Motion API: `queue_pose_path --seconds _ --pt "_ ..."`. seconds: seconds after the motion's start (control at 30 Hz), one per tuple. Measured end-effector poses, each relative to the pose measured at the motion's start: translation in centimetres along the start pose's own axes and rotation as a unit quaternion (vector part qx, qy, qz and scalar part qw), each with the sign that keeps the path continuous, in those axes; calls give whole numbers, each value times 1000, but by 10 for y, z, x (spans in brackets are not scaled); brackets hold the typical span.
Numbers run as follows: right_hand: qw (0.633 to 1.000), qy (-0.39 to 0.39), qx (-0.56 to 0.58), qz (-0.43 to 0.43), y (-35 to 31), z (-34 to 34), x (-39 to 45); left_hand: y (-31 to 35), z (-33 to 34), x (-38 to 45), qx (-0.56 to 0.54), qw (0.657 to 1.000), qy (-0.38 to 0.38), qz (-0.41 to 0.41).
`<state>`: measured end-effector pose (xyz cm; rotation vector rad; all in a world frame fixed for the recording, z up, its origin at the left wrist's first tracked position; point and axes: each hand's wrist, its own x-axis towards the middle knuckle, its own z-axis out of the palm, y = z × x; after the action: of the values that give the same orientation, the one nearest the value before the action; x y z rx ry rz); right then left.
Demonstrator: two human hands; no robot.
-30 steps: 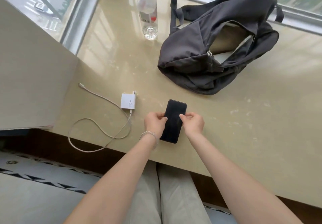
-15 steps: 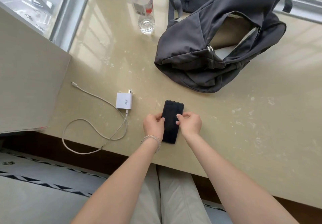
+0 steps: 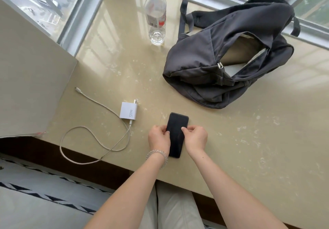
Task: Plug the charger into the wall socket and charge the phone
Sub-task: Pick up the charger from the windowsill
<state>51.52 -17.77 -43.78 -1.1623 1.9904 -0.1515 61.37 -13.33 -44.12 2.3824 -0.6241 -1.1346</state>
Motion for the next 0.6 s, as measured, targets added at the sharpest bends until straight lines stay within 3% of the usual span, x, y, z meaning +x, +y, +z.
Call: queue_pose_path --seconds 0.2,0.43,0.6 --pt "997 19 -41 -65 -29 -4 -9 9 -41 5 -55 998 13 35" --pt "980 -38 -57 -185 -91 40 -35 1 -112 34 -114 989 78 57" --pt "978 -119 -59 -161 -123 82 -50 -27 -151 50 -142 983 118 25"
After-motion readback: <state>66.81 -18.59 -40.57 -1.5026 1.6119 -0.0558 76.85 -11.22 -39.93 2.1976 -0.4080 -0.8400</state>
